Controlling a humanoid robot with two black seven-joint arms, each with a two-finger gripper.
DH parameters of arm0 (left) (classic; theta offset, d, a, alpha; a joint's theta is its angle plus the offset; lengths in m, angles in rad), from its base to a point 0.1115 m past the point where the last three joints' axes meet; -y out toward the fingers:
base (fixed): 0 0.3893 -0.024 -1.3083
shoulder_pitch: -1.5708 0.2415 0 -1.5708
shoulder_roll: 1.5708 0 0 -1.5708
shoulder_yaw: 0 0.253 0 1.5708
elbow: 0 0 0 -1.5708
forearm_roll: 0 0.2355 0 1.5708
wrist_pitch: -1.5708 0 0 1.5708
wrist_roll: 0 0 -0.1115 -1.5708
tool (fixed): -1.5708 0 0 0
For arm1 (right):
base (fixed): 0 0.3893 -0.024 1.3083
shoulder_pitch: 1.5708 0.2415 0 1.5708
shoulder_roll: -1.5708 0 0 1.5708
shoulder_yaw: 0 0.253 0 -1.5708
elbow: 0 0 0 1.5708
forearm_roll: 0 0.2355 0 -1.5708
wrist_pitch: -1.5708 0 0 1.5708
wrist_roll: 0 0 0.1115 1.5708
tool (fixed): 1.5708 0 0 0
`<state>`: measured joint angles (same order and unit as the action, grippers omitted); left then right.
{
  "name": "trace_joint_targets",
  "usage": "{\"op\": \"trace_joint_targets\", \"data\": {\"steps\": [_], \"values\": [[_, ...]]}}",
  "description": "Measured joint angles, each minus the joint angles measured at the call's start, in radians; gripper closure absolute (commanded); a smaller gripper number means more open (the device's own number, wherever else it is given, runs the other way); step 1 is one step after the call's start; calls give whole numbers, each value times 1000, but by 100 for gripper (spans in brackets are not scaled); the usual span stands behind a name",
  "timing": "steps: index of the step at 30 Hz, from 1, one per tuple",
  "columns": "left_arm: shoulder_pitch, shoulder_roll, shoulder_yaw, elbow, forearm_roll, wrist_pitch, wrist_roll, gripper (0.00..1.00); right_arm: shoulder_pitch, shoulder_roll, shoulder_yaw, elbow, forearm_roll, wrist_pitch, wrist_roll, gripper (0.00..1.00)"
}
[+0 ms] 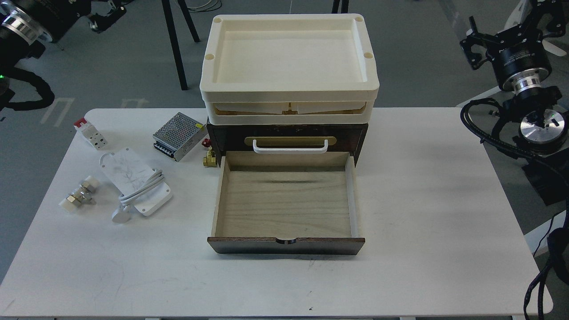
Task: Put charging cable into cabinet
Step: 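Move the left gripper toward the white charging adapter on the table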
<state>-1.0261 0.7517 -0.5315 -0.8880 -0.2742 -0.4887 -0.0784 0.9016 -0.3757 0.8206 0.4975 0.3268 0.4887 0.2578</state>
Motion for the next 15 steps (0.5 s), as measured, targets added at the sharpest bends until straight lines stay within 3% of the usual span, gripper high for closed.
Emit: {"op": "trace_joint_targets", "data": {"steps": [7,12,15], "values": [[29,-50,-4,34,-10,0,-2,0,5,40,1,4,0,0,1,0],[36,-103,-32,217,-51,0,-10,0,19,46,7,15,0,0,5,0],[40,-136,-74,237,-55,0,-48,0,22,45,7,20,0,0,6,0]]}}
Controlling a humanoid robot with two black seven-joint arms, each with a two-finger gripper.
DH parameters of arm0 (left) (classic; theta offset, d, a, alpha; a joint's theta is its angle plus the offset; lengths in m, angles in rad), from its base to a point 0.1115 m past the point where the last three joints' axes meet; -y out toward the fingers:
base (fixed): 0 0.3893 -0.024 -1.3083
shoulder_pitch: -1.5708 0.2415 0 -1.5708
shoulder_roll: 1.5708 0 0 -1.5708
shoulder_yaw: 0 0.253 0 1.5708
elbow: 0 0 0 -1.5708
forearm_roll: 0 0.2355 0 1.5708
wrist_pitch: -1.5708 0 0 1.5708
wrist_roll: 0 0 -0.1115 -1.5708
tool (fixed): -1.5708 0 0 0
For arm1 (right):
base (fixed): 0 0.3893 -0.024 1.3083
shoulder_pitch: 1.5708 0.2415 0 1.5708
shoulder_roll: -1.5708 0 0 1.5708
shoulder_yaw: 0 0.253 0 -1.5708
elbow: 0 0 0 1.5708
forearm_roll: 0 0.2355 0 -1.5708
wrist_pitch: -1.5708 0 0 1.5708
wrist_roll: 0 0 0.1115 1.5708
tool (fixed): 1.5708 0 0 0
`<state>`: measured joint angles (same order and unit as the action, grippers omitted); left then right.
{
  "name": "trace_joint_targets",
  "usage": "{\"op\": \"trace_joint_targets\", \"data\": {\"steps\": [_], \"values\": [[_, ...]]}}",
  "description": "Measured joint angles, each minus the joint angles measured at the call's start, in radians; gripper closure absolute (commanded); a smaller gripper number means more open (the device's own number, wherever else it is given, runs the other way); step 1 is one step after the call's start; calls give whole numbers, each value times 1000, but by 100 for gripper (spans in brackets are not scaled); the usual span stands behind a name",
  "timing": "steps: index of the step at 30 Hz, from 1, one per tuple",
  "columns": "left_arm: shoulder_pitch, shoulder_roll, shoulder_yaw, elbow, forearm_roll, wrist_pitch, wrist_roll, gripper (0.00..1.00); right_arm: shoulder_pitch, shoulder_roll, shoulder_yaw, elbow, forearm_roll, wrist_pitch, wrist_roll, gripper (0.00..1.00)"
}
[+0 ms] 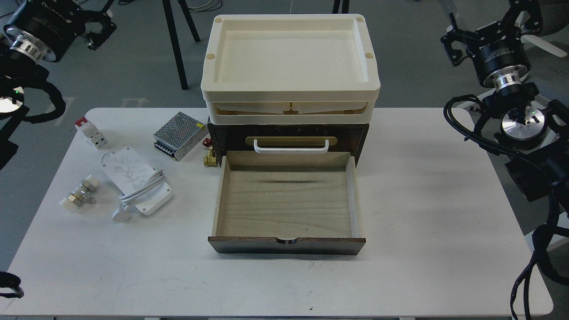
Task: Put charging cable into cabinet
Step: 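Move the left gripper toward the white charging adapter on the table, then lower the left gripper onto the white charger and close around it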
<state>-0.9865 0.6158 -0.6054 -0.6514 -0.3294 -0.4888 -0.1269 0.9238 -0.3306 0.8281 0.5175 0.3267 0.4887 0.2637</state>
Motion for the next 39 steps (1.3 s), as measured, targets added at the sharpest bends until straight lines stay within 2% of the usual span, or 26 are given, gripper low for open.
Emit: {"op": "trace_joint_targets", "data": {"steps": [3,7,9,12,15,17,22,26,29,31,34,36,39], "values": [[18,-13,-22,-65,7,0,-50,0,1,-9,0,1,0,0,0,0],[48,33,-25,-343,105,0,-75,0,1,-19,2,2,0,0,1,0],[54,86,-24,-502,239,0,-109,1,-3,-26,2,2,0,0,2,0],[56,192,19,-703,485,29,-196,1,-13,-37,2,1,0,0,3,0],[51,315,105,-811,668,56,-254,1,-33,-50,2,3,0,0,3,0],[44,395,147,-848,765,57,-269,1,-50,-63,2,11,0,0,4,0],[40,529,195,-876,1026,14,-276,1,-98,-98,3,54,0,0,5,0],[40,555,249,-878,1293,1,-280,1,-118,-106,5,78,0,0,5,0],[39,555,332,-867,1474,0,-309,1,-125,-108,9,91,0,0,6,0],[39,550,390,-850,1570,29,-333,1,-126,-114,10,98,0,0,6,0],[37,525,486,-787,1702,127,-354,1,-131,-119,11,113,0,0,6,0],[37,477,546,-706,1792,201,-360,2,-137,-120,12,120,0,0,6,0],[38,397,611,-589,1880,265,-361,2,-142,-120,14,124,1,0,7,0]]}}
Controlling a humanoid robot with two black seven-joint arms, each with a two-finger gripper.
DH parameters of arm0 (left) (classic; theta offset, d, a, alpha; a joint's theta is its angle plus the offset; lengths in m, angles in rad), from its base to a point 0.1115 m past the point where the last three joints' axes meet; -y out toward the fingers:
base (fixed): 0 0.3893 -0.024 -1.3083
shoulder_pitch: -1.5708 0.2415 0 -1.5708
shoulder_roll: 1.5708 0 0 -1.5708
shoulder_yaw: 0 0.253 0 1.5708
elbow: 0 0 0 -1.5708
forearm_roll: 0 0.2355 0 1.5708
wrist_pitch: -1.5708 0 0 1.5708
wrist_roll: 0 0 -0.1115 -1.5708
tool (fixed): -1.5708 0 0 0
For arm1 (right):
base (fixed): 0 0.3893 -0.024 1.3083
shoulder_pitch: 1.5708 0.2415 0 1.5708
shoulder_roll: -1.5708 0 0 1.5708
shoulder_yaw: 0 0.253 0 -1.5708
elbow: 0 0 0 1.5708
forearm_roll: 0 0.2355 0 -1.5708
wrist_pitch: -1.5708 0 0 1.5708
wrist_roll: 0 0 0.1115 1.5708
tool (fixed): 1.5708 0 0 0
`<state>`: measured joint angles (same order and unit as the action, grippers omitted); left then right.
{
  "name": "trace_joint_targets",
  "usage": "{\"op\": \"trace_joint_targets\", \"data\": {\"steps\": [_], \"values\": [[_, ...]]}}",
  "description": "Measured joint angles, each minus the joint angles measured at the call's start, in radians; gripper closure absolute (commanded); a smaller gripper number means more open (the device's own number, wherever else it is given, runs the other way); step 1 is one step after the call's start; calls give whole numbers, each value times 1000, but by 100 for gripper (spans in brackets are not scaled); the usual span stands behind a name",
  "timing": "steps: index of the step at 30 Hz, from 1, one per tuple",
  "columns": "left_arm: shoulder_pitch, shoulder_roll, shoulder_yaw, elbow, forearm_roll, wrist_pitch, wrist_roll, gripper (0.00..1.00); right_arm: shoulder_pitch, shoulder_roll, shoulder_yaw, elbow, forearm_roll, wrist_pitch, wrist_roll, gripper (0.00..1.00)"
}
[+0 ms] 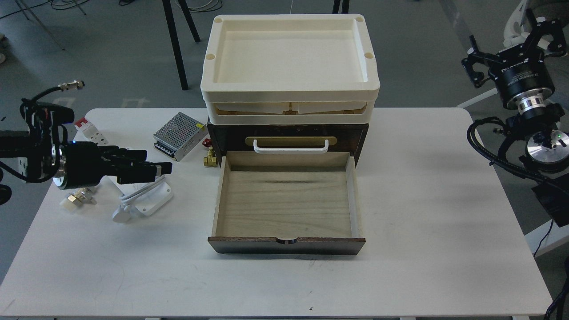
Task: Put charging cable into cabinet
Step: 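Lower the left gripper onto the white charger and close around it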
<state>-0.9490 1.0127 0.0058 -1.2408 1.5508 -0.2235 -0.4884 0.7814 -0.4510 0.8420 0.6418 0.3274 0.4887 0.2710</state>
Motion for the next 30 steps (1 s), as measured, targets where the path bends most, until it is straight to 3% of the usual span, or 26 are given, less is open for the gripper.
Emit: {"op": "trace_joint_targets", "data": {"steps": [7,12,24,30], "values": [[6,-186,97,268,107,80,-1,4,-22,-2,9,-4,1,0,0,0],[15,-255,133,418,143,141,-1,17,-40,-20,16,-4,1,0,0,0],[71,-277,139,501,190,150,-1,37,-71,-44,35,-2,1,0,1,0],[93,-280,138,503,189,174,0,39,-90,-45,37,-2,1,0,1,0]]}}
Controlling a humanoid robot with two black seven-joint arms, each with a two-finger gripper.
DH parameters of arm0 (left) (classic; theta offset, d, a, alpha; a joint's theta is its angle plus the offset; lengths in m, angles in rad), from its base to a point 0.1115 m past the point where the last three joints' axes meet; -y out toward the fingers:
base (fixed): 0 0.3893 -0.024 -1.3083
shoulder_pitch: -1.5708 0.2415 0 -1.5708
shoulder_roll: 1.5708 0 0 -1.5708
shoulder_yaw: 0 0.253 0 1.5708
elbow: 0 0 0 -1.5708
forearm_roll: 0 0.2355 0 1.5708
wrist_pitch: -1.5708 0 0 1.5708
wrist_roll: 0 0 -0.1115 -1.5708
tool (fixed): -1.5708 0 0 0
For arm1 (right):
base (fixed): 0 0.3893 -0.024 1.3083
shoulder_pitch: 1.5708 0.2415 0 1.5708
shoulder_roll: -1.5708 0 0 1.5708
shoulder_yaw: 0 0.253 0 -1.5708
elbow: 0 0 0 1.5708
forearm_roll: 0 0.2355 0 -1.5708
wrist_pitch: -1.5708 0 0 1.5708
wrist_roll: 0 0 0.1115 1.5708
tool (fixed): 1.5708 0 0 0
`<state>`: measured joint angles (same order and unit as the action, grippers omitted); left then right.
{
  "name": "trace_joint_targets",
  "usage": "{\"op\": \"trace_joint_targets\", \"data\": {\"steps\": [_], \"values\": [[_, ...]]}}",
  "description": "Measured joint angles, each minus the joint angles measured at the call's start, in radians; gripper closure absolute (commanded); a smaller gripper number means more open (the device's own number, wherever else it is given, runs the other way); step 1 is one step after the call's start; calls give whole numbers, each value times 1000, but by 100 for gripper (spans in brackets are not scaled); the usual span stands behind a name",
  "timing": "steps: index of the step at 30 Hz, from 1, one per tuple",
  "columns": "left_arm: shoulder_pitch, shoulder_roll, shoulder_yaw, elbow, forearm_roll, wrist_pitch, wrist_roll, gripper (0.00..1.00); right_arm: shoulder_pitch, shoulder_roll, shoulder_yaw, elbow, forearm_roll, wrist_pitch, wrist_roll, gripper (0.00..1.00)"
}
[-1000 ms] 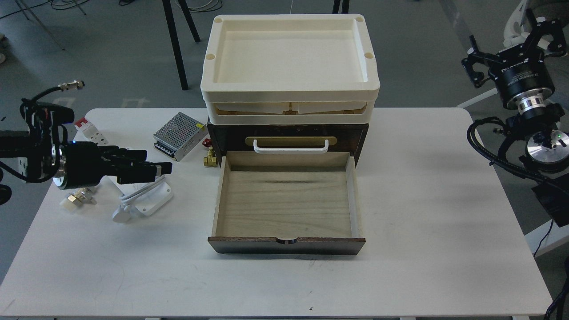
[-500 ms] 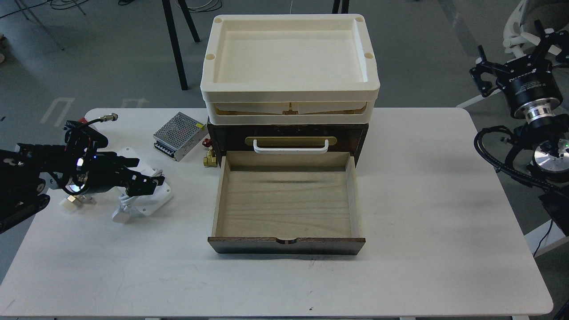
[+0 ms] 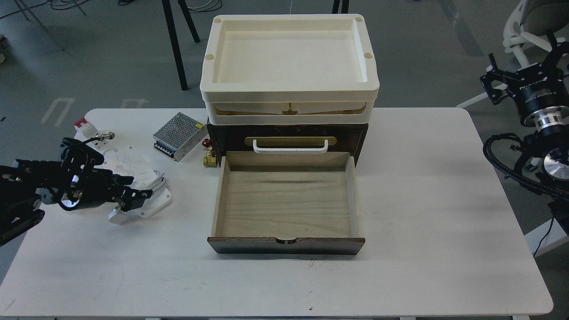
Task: Put charging cable into cabinet
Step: 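Lower the left gripper onto the white charger and close around it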
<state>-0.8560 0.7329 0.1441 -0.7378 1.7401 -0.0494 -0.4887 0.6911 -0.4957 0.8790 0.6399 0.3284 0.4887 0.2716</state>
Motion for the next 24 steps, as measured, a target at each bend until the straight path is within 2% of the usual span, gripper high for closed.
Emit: {"op": "trace_joint_targets", "data": {"steps": [20,24], "values": [[-1,12,-12,-61,-9,14,0,38,-27,-15,14,0,0,0,0,0],[5,5,-8,-43,-10,15,0,39,-28,-15,14,0,0,0,0,0]]}}
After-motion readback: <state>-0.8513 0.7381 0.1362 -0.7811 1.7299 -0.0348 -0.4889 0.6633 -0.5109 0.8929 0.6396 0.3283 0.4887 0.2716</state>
